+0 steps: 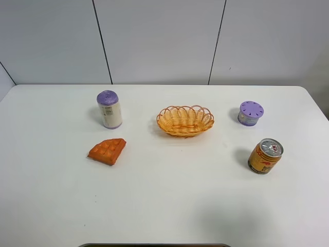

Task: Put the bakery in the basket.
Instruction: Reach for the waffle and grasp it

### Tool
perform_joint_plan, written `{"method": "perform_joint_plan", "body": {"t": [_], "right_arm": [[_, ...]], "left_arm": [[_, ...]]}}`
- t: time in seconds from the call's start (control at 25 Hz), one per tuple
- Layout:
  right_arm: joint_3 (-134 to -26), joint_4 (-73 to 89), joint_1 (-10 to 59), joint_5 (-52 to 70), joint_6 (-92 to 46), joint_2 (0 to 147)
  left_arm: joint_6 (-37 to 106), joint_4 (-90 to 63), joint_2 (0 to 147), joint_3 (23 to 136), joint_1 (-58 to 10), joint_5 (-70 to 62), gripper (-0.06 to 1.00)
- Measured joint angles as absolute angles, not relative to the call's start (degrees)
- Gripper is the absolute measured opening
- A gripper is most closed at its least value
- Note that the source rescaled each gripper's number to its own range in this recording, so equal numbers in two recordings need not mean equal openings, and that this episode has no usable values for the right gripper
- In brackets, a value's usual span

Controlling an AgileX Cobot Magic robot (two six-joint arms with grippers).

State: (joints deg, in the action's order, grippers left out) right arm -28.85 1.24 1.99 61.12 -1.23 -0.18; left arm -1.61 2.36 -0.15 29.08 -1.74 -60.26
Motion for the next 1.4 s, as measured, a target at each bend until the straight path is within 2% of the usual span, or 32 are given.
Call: {"method": "perform_joint_plan", "body": {"t": [1.2, 1.4], "right_arm": [[-28.85, 1.24, 1.99, 61.12, -1.23, -0.18], [-28.85, 1.24, 1.99, 61.12, -1.23, -0.18]], "left_arm": [[-1.61, 2.36, -0.09, 29.08, -1.74, -60.26, 1.0], [-1.61, 2.36, 5.3, 30.92, -1.74, -60.4, 1.0]]}}
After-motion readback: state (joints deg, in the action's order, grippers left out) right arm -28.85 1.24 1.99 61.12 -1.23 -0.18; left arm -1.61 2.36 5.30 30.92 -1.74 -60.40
